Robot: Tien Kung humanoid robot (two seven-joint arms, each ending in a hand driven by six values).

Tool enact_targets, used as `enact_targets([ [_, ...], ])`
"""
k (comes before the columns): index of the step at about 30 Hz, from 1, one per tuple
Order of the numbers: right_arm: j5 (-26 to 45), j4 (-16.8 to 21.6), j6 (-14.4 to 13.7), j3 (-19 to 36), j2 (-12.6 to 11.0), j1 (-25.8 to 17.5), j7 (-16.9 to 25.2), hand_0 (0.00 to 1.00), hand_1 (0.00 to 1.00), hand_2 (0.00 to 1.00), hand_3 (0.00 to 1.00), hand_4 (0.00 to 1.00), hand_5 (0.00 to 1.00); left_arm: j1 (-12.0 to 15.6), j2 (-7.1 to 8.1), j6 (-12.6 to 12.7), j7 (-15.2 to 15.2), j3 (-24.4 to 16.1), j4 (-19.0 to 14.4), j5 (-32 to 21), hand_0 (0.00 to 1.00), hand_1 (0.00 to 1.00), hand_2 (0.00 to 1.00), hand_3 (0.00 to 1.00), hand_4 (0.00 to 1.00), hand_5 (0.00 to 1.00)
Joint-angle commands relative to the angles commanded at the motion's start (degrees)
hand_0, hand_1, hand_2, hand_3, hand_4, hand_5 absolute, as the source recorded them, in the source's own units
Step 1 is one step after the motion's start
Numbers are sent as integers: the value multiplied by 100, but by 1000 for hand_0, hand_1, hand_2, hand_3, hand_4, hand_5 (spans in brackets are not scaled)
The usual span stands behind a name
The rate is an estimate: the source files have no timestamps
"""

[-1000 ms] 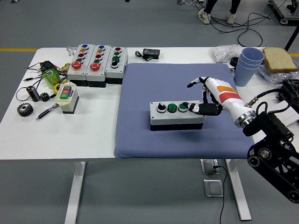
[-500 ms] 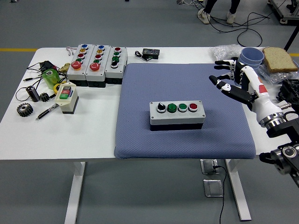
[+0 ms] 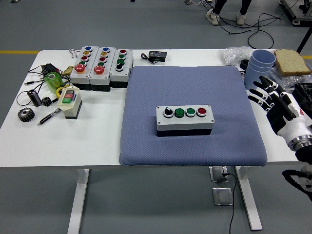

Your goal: Pick up the button,place it on the desk,press the button,press the button

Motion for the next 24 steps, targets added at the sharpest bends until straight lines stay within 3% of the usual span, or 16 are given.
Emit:
enact_targets([
  [24, 161, -28, 15, 9, -3, -9, -66, 699, 639, 673, 655, 820, 383, -47, 13, 8, -40, 145, 0, -148, 621, 658, 675, 592, 335, 646],
])
